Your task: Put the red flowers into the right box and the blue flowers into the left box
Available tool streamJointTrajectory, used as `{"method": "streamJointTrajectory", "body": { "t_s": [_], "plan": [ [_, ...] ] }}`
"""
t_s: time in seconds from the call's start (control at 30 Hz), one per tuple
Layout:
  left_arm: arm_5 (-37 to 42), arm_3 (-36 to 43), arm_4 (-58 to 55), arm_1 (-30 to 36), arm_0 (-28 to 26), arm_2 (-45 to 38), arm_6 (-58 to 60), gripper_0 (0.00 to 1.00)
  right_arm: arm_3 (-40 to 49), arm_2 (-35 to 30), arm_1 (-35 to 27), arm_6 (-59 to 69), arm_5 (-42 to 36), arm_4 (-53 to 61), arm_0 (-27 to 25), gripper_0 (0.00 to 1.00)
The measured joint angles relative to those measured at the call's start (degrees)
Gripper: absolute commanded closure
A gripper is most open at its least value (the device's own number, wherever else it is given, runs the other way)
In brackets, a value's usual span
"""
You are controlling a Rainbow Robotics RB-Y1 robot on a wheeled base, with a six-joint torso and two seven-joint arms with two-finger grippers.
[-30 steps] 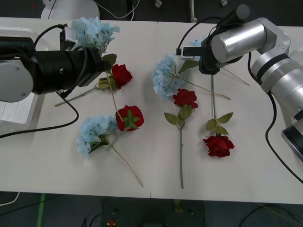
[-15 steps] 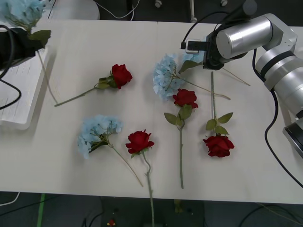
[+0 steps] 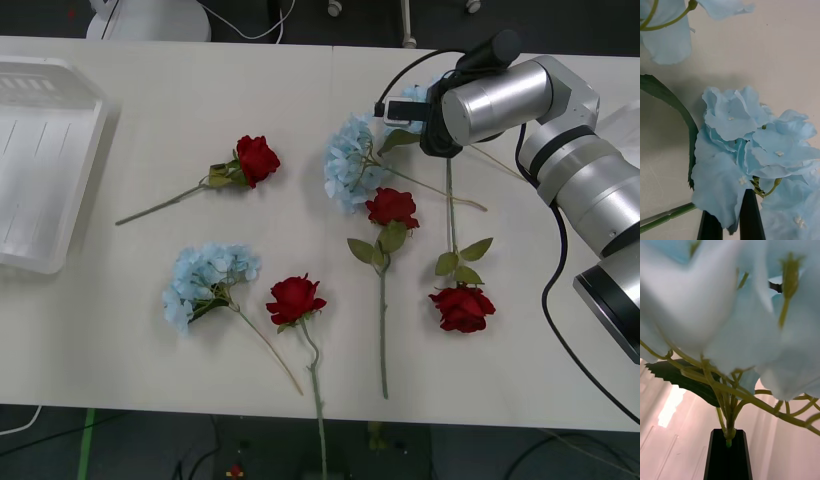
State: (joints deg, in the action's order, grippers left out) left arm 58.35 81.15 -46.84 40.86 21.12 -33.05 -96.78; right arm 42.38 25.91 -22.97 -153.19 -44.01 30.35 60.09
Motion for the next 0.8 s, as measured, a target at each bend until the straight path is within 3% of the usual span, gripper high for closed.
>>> {"method": "streamJointTrajectory", "body": {
  "t_s": [0.2,0.47,0.5,0.53,0.63,0.73,0.8],
  "plan": [
    [-3.29,-13.31,7.23,1.14,7.36,-0.29,-0.01,1.00,-0.03,0.05,0.00,-0.01,-2.44,0.01,0.00,1.00],
    [-15.72,-26.93,14.27,1.24,13.20,2.14,-0.02,1.00,-0.10,0.04,-1.72,-0.02,-17.82,10.73,0.01,1.00],
    [-16.62,-27.70,14.38,1.25,13.22,2.92,-0.02,0.89,-0.10,0.03,-2.41,-0.02,-19.89,12.86,0.02,1.00],
    [-17.09,-28.19,14.50,1.28,13.22,3.62,-0.03,0.67,-0.10,0.02,-3.15,-0.03,-21.88,14.79,0.02,1.00],
    [-17.38,-28.66,14.88,1.30,13.22,5.10,-0.03,0.34,-0.10,-0.44,-5.57,-0.03,-28.27,19.64,0.02,1.00],
    [-17.41,-28.67,15.06,1.31,13.22,5.26,-0.04,0.25,-0.10,-3.15,-8.17,-0.03,-35.01,23.80,0.02,1.00],
    [-17.41,-28.67,14.99,1.32,13.22,5.27,-0.06,0.24,-0.21,-6.40,-10.11,-0.03,-39.83,26.88,0.02,1.00]
  ]
}}
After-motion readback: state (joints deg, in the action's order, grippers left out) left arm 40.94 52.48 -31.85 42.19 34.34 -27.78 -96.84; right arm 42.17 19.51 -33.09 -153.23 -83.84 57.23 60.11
